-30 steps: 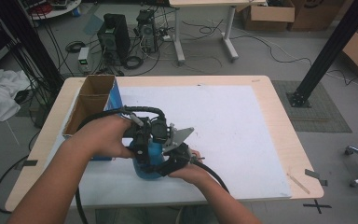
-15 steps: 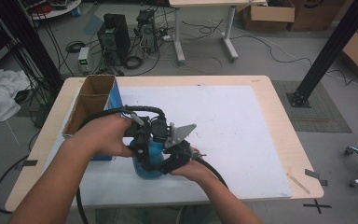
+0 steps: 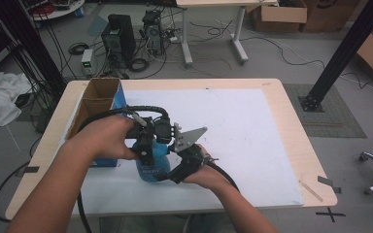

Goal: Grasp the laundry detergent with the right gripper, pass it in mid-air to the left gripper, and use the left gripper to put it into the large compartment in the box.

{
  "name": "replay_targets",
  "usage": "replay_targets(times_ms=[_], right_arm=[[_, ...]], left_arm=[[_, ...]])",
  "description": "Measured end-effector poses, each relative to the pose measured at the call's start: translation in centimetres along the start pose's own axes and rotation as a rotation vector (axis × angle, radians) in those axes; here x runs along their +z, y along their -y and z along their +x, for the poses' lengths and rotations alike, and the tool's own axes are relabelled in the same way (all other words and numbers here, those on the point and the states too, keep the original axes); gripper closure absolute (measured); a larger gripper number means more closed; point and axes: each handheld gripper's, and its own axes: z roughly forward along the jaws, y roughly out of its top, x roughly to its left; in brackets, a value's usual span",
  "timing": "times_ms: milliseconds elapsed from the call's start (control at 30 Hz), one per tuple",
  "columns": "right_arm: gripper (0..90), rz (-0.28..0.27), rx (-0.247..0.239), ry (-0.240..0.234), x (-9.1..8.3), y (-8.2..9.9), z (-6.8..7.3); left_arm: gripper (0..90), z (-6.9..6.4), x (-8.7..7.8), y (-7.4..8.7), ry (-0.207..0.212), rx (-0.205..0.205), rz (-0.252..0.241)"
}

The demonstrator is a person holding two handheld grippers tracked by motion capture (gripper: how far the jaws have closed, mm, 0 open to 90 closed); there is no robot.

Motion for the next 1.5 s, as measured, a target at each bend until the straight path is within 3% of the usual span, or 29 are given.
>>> replay_targets(times_ms=[67, 100, 133, 167, 233, 267, 300, 333, 367, 433, 567, 600, 633, 700, 800, 833, 900, 933, 967, 1067, 1100, 1133, 1267, 1333, 1367, 1400, 1433, 1467, 1500], right_arm=[[18.4, 0.033, 0.013, -0.002, -0.6, -0.1, -0.2], [15.4, 0.076, 0.026, 0.004, -1.2, -0.2, -0.3], [15.4, 0.076, 0.026, 0.004, -1.2, -0.2, -0.3], [13.4, 0.119, 0.043, 0.008, -1.9, -0.3, -0.5], [12.7, 0.133, 0.044, 0.014, -2.2, -0.4, -0.5], [10.9, 0.16, 0.048, 0.021, -2.7, -0.5, -0.5], [6.6, 0.222, 0.056, 0.033, -3.4, -0.8, -0.6], [6.6, 0.222, 0.056, 0.033, -3.4, -0.8, -0.6], [5.0, 0.287, 0.067, 0.044, -4.0, -1.2, -0.7], [4.8, 0.309, 0.07, 0.041, -4.3, -1.3, -0.7], [3.0, 0.433, 0.089, 0.043, -5.7, -2.3, -0.7], [3.1, 0.452, 0.092, 0.045, -6.0, -2.5, -0.7], [3.0, 0.504, 0.1, 0.044, -6.6, -2.8, -0.7], [3.0, 0.533, 0.101, 0.046, -6.9, -2.9, -0.7], [3.0, 0.627, 0.101, 0.052, -7.6, -3.2, -0.5], [3.1, 0.686, 0.105, 0.043, -8.0, -3.5, -0.3], [3.1, 0.706, 0.105, 0.039, -8.2, -3.6, -0.2], [3.1, 0.73, 0.109, 0.036, -8.4, -3.7, 0.0], [2.2, 0.786, 0.114, 0.032, -8.7, -3.9, 0.1], [2.0, 0.822, 0.109, 0.041, -8.9, -4.0, 0.3], [2.0, 0.855, 0.112, 0.041, -9.2, -4.1, 0.2], [2.0, 0.855, 0.112, 0.041, -9.2, -4.1, 0.2], [2.7, 0.894, 0.121, 0.032, -9.6, -4.1, 0.2], [2.7, 0.908, 0.118, 0.033, -9.8, -4.0, 0.3], [2.7, 0.91, 0.115, 0.033, -9.8, -4.0, 0.3], [2.7, 0.917, 0.117, 0.029, -9.9, -4.1, 0.3], [2.7, 0.919, 0.112, 0.033, -10.1, -4.2, 0.4], [2.7, 0.919, 0.112, 0.033, -10.1, -4.2, 0.4], [2.8, 0.923, 0.113, 0.033, -10.3, -4.4, 0.5]], left_arm=[[38.5, 0.1, -0.3, 0.2, -0.006, -0.01, 0.001], [38.5, 0.3, -0.6, 0.3, -0.007, -0.019, 0.002], [38.5, 0.3, -0.6, 0.3, -0.007, -0.019, 0.002], [38.5, 0.6, -1.0, 0.5, -0.006, -0.027, 0.008], [38.5, 0.8, -1.2, 0.7, -0.009, -0.035, 0.007], [38.5, 0.9, -1.5, 0.8, -0.008, -0.041, 0.01], [38.5, 1.3, -2.1, 1.0, -0.01, -0.055, 0.012], [38.4, 1.3, -2.1, 1.0, -0.01, -0.055, 0.012], [38.5, 1.4, -2.4, 1.2, -0.013, -0.063, 0.01], [38.4, 1.8, -3.1, 1.5, -0.015, -0.081, 0.008], [38.4, 2.8, -4.5, 2.3, -0.01, -0.114, 0.004], [38.4, 3.1, -4.9, 2.6, -0.005, -0.129, 0.002], [38.4, 3.4, -5.2, 2.9, 0.001, -0.148, 0.0], [38.4, 4.3, -6.2, 3.5, 0.013, -0.202, 0.011], [38.3, 4.9, -7.3, 4.1, 0.009, -0.246, 0.016], [38.3, 5.1, -7.7, 4.3, 0.004, -0.263, 0.019], [38.3, 5.6, -8.5, 4.7, -0.001, -0.298, 0.021], [38.3, 5.9, -8.9, 4.9, 0.0, -0.32, 0.019], [38.3, 6.1, -9.2, 5.2, 0.001, -0.342, 0.017], [38.3, 7.0, -10.2, 5.9, 0.018, -0.416, 0.007], [38.3, 7.6, -10.8, 6.4, 0.031, -0.472, -0.002], [38.3, 7.6, -10.8, 6.4, 0.031, -0.472, -0.002], [38.4, 8.8, -12.1, 7.6, 0.033, -0.6, -0.015], [38.4, 9.4, -12.7, 8.2, 0.034, -0.671, -0.01], [38.4, 9.8, -13.0, 8.6, 0.035, -0.734, -0.003], [38.4, 10.0, -13.2, 8.8, 0.035, -0.759, 0.003], [38.4, 10.4, -13.6, 9.3, 0.037, -0.823, 0.012], [38.4, 10.4, -13.6, 9.3, 0.037, -0.823, 0.012], [38.5, 10.6, -13.9, 9.6, 0.038, -0.854, 0.016]])
